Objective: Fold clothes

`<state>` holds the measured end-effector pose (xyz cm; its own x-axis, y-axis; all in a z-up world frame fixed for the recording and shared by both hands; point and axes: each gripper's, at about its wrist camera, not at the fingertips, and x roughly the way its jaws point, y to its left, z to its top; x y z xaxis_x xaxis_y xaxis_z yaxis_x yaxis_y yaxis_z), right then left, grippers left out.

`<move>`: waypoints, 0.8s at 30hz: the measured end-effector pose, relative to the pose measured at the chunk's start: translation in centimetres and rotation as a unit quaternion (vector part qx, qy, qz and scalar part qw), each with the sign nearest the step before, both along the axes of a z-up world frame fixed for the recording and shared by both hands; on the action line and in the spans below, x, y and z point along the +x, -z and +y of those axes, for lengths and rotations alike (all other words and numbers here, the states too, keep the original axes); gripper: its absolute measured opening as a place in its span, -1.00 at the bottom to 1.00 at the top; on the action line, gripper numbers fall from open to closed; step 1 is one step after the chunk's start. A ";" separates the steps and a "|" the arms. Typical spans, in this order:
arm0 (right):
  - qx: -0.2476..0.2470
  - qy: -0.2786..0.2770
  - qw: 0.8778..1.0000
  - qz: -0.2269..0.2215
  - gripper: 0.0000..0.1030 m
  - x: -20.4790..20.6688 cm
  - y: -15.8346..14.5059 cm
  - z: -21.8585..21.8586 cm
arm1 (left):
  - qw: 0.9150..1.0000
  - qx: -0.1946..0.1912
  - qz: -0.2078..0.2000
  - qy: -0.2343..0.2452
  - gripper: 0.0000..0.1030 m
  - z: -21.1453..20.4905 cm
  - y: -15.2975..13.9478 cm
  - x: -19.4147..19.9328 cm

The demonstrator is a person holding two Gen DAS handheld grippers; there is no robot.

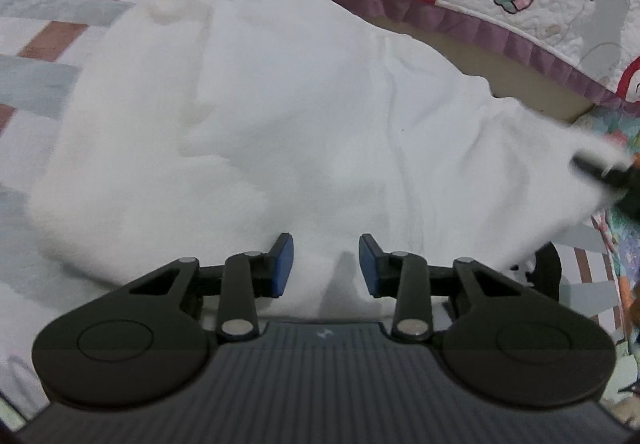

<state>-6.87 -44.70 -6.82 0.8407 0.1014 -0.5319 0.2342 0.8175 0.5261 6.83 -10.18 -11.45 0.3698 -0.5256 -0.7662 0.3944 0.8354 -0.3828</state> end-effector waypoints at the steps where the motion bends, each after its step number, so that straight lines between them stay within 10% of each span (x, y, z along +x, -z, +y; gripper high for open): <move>1: -0.043 -0.031 0.999 -0.011 -0.75 0.6 -1.9 1.2 | 1.000 -0.014 0.004 -0.010 -0.40 1.1 -0.3 0.3; 10: -0.140 -0.295 0.943 -0.072 -0.76 9.4 -11.5 13.3 | 0.986 -0.127 0.028 -0.100 -0.40 9.8 -2.0 3.0; 16: -0.181 -0.420 0.889 0.026 -0.76 15.6 -5.8 23.2 | 0.987 -0.065 0.041 -0.139 -0.48 10.4 0.6 3.5; 24: -0.212 -0.419 0.882 0.041 -0.75 15.8 -2.1 26.7 | 0.979 -0.100 0.063 -0.163 -0.48 11.8 1.2 3.4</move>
